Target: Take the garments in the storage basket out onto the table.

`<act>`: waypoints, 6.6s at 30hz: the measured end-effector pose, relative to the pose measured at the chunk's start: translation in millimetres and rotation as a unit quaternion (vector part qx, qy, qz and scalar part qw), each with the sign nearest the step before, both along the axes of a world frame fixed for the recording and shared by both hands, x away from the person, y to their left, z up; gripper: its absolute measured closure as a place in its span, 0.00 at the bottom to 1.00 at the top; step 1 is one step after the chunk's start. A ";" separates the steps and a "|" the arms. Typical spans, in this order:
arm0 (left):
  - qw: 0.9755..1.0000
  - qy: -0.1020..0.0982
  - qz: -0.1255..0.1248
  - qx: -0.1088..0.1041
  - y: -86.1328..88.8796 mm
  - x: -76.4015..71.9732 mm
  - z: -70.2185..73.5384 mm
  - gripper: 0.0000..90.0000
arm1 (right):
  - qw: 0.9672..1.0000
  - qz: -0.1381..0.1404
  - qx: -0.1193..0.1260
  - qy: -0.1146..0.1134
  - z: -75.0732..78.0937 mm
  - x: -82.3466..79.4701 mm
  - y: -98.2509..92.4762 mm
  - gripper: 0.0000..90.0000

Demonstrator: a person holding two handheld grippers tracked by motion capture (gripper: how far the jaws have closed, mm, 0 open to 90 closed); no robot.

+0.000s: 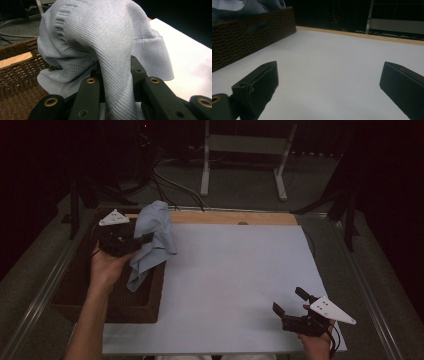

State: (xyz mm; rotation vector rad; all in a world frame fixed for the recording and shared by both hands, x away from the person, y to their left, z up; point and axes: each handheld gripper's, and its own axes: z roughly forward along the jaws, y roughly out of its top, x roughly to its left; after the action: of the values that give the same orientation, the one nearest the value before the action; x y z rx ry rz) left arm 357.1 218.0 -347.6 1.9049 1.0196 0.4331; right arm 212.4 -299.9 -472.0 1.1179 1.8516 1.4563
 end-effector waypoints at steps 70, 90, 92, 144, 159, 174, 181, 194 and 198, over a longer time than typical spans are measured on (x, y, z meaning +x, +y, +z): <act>0.995 -0.005 -0.098 -0.036 -100.1 13.7 3.7 0.86 | 1.000 0.004 0.002 -0.001 0.2 0.2 0.0 0.03; 0.993 0.001 -0.110 -0.039 -123.6 18.8 -6.1 0.86 | 1.000 0.004 0.002 -0.002 0.3 0.1 -0.1 0.03; 0.993 0.001 -0.115 -0.036 -129.1 19.1 -8.1 0.86 | 1.000 0.005 0.001 -0.002 0.4 0.0 -0.1 0.03; 0.986 0.037 -0.151 -0.058 -164.6 15.1 -43.6 0.85 | 1.000 0.003 0.001 -0.004 0.9 -0.5 -1.5 0.03; 0.984 0.040 -0.164 -0.059 -177.0 10.7 -47.5 0.85 | 1.000 0.003 0.001 -0.005 0.7 -0.3 -1.4 0.03; 0.982 0.040 -0.172 -0.063 -188.8 7.2 -51.7 0.85 | 1.000 0.001 0.001 -0.006 0.9 -0.3 -2.0 0.03; 0.981 0.042 -0.177 -0.061 -194.5 5.5 -53.5 0.85 | 1.000 0.001 0.000 -0.006 1.0 -0.4 -2.2 0.03; 0.980 0.043 -0.185 -0.060 -204.2 1.9 -56.5 0.85 | 1.000 0.002 0.000 -0.007 0.8 -0.1 -1.2 0.03; 0.979 0.044 -0.188 -0.061 -208.3 0.5 -58.5 0.85 | 1.000 0.000 0.000 -0.007 1.0 -0.3 -1.7 0.03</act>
State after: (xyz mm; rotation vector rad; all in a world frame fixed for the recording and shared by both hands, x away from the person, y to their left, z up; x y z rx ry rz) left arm 357.6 9.8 -406.1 1.9625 0.6993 0.0654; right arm 212.1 -301.7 -471.1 1.1044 1.8425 1.4612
